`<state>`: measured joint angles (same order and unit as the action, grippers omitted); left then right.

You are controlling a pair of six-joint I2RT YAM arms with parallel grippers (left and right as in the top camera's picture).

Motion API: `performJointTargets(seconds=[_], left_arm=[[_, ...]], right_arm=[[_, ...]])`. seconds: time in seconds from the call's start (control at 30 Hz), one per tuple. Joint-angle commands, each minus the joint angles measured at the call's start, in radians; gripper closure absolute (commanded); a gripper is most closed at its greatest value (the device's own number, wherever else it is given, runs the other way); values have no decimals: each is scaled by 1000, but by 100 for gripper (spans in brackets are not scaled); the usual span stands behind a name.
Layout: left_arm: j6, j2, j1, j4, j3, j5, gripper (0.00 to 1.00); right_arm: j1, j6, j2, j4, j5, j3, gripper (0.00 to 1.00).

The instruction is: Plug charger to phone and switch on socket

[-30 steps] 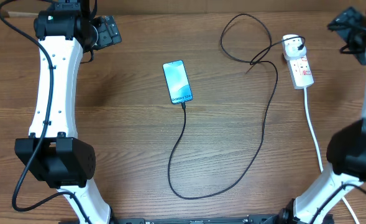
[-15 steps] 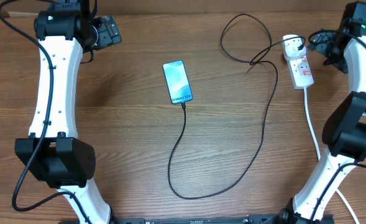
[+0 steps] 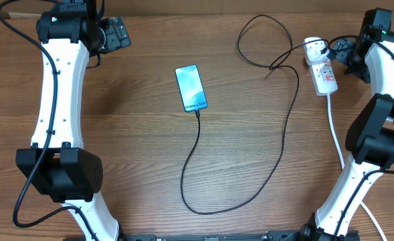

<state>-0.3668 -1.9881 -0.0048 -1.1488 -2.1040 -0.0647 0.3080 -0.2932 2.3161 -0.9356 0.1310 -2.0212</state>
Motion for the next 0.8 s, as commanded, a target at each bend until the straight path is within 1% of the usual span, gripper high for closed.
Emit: performJointTargets(seconds=[0.0,0.4,0.77], left_arm=[[-14,-5,-4,0,1,-13,0],[-14,-5,-4,0,1,-13,0],[-14,-5,-4,0,1,-13,0]], right_arm=[[8,3,2,12,10,6,0],[8,3,6,15,10,6,0],[8,3,62,12,10,6,0]])
